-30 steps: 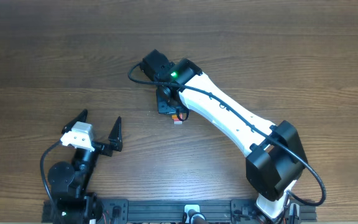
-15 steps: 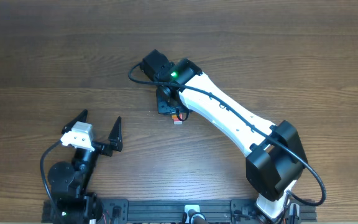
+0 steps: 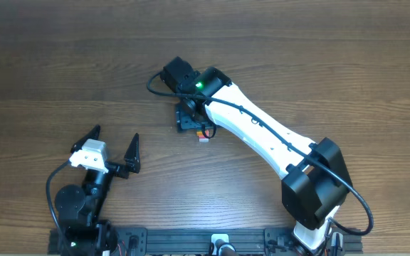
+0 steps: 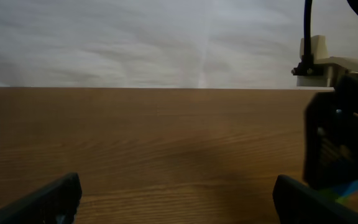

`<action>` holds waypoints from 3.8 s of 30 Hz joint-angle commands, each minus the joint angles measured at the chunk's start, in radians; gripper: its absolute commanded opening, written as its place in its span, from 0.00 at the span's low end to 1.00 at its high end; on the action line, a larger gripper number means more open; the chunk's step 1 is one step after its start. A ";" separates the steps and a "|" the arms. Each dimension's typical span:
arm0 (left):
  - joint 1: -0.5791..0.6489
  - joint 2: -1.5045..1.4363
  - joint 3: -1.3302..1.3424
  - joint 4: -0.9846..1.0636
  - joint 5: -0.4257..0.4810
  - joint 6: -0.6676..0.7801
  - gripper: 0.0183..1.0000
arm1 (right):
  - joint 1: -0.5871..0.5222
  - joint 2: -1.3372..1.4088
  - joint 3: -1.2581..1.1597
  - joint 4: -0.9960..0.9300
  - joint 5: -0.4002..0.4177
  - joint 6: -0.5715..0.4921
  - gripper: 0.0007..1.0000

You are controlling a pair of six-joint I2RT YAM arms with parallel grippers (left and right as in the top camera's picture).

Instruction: Stack Cubes

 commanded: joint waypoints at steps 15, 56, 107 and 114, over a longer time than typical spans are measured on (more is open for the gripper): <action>-0.005 -0.005 -0.006 -0.001 0.006 0.014 1.00 | -0.296 -0.028 0.261 0.084 0.172 -0.282 0.99; -0.005 -0.005 -0.006 0.000 0.006 0.015 1.00 | -0.792 -1.582 -1.364 1.030 -0.021 -0.534 0.99; -0.005 -0.005 -0.006 0.000 0.006 0.014 1.00 | -0.792 -1.905 -1.625 1.079 -0.005 -0.534 0.99; -0.005 -0.005 -0.006 0.000 0.006 0.014 1.00 | -0.792 -1.905 -1.625 1.079 -0.005 -0.534 0.99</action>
